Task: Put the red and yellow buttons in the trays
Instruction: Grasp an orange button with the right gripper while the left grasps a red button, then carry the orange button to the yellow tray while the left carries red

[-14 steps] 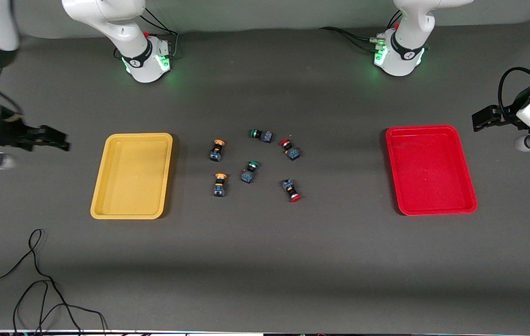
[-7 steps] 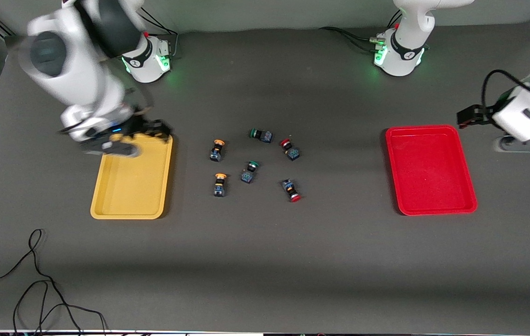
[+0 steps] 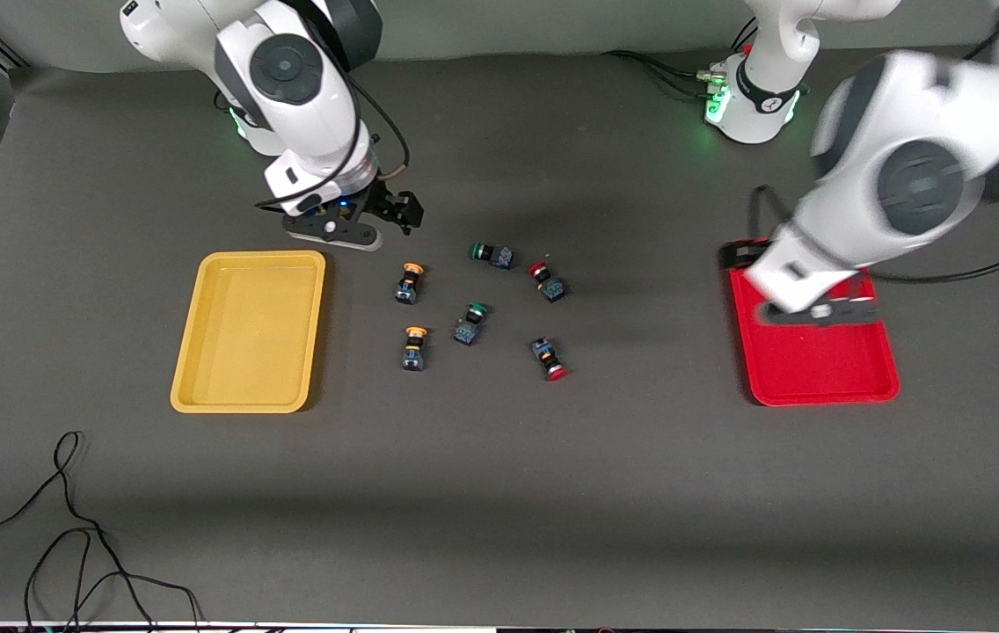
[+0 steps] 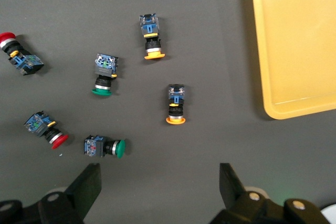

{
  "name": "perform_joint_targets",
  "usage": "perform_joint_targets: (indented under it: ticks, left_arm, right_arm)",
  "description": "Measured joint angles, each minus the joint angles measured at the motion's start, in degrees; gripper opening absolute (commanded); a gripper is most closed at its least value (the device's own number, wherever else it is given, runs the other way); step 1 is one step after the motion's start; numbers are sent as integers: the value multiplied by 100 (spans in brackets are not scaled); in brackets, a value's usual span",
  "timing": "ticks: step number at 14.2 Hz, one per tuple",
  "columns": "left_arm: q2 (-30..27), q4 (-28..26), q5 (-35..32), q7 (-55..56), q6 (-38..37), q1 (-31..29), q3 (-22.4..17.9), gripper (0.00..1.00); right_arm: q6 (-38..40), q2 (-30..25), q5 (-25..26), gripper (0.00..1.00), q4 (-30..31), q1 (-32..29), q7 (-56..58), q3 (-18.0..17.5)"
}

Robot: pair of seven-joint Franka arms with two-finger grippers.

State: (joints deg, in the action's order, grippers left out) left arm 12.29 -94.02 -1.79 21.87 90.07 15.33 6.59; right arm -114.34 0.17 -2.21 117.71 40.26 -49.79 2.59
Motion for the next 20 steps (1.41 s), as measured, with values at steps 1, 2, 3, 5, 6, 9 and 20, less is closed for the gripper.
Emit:
perform_joint_targets:
  ticks: [1, 2, 3, 5, 6, 9, 20]
  left_arm:
    - [202, -8, 2, 235, 237, 189, 2, 100]
    - [410, -30, 3, 460, 518, 351, 3, 100]
    - [610, -83, 4, 680, 823, 489, 3, 100]
    - [1000, -199, 42, 1105, 1343, 705, 2, 100]
    - [1175, -223, 157, 1344, 1526, 795, 3, 100]
    - [1541, -244, 581, 2178, 1882, 1099, 5, 100]
    - [2066, -1529, 1583, 3745, 4267, 2196, 14, 93]
  right_arm:
    - [-349, -1, 0, 100, 272, -1, 0, 13]
    - [-717, 9, 0, 100, 566, -2, 0, 36]
    - [-1059, 38, 0, 100, 840, -3, 0, 58]
    - [-1678, 218, 0, 100, 1256, -8, -1, 84]
    - [-2020, 378, 0, 100, 1405, -9, -32, 88]
    - [-3184, 1101, 0, 100, 1737, -8, -186, 88]
    - [-4414, 2365, 0, 70, 1603, -5, -402, 86]
